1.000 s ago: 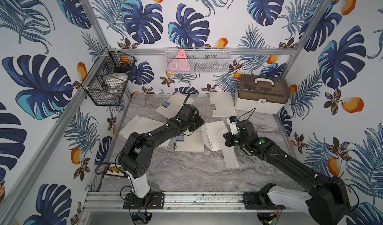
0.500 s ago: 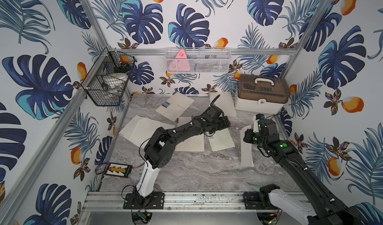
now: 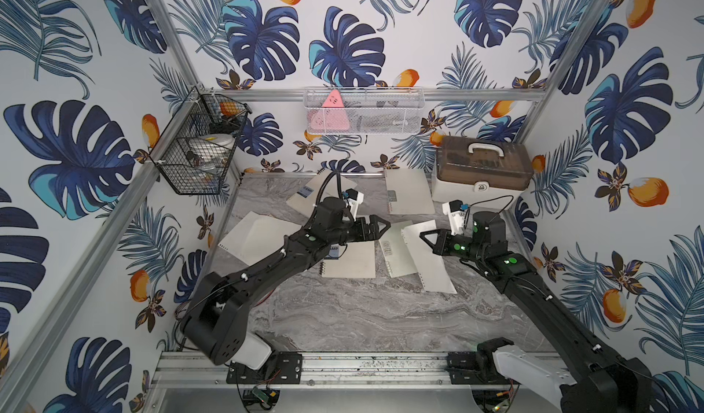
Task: Tear off pages from different notebooks
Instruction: Close the notebook at the center of the board, then place the paper on the paper.
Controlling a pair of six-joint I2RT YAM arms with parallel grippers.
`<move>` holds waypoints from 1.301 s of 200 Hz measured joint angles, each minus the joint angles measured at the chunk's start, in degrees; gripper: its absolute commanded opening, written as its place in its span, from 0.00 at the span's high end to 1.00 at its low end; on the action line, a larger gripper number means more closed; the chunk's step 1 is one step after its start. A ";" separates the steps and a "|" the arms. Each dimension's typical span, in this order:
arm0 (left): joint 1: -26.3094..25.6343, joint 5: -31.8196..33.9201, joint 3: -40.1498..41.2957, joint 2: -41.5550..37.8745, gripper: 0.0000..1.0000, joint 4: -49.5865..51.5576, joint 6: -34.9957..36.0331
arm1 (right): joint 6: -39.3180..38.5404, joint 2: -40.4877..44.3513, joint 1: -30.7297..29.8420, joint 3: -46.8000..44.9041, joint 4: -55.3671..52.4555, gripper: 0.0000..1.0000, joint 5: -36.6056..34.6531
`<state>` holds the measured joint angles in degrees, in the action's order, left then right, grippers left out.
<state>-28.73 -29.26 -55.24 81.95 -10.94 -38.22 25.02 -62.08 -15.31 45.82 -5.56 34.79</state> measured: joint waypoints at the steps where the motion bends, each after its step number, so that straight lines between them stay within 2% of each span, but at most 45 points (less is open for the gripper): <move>1: 0.11 -0.37 0.48 -0.48 0.01 -0.28 0.24 | 0.42 -0.26 0.02 -0.09 0.90 1.00 0.63; 30: 2.14 -7.50 6.25 -3.85 0.04 -5.35 2.38 | 10.60 -5.20 0.04 -1.49 19.50 1.00 12.37; 60: 2.58 -12.52 7.32 -2.36 0.14 -10.08 2.19 | 18.40 -8.09 -0.11 -1.92 32.89 1.00 18.10; 77: 2.58 -14.80 7.32 -0.13 0.31 -14.32 0.00 | 20.90 -8.87 -0.37 -2.12 36.85 1.00 19.76; 91: 2.58 -16.52 7.65 1.66 0.38 -18.56 -1.60 | 21.64 -9.31 -0.46 -2.12 38.62 1.00 20.35; 101: 2.58 -17.73 7.69 2.93 0.53 -21.07 -3.43 | 22.29 -9.66 -0.66 -2.12 39.69 1.00 20.61; 114: 2.58 -18.67 7.52 4.13 0.80 -22.51 -5.20 | 22.32 -10.05 -0.85 -1.92 40.09 1.00 20.79; 121: 2.62 -18.78 7.48 4.28 0.89 -22.49 -5.33 | 22.23 -10.16 -0.98 -1.60 39.56 1.00 20.76; 128: 2.86 -18.82 7.48 4.15 1.00 -22.29 -5.33 | 21.42 -10.25 -1.07 -0.90 38.18 0.94 20.50; 144: 3.85 -17.57 7.50 2.32 1.00 -19.98 -5.18 | 17.38 -10.25 -1.51 1.77 31.58 0.81 17.31; 167: 6.71 -11.91 6.14 -0.44 1.00 -11.47 -3.85 | 10.62 -10.71 -3.17 5.92 19.89 0.47 10.34; 174: 8.41 -10.23 5.86 -0.87 1.00 -9.03 -3.82 | 8.79 -11.21 -3.63 6.73 16.98 0.41 8.50; 200: 19.04 -5.68 6.34 -1.90 1.00 -1.66 -5.40 | 2.95 -14.45 -6.29 8.50 6.01 0.39 -0.90; 244: 41.24 4.83 4.37 -0.17 1.00 11.80 -6.84 | -4.98 -29.00 -20.74 16.55 -11.52 0.43 -22.27; 260: 45.99 8.09 4.68 1.33 1.00 14.21 -6.91 | -6.14 -34.18 -22.67 18.47 -15.21 0.46 -28.79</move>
<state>17.26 -21.17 -50.57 83.29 3.27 -45.12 18.87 -96.27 -37.98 64.29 -20.78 6.00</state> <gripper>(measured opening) 0.058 0.564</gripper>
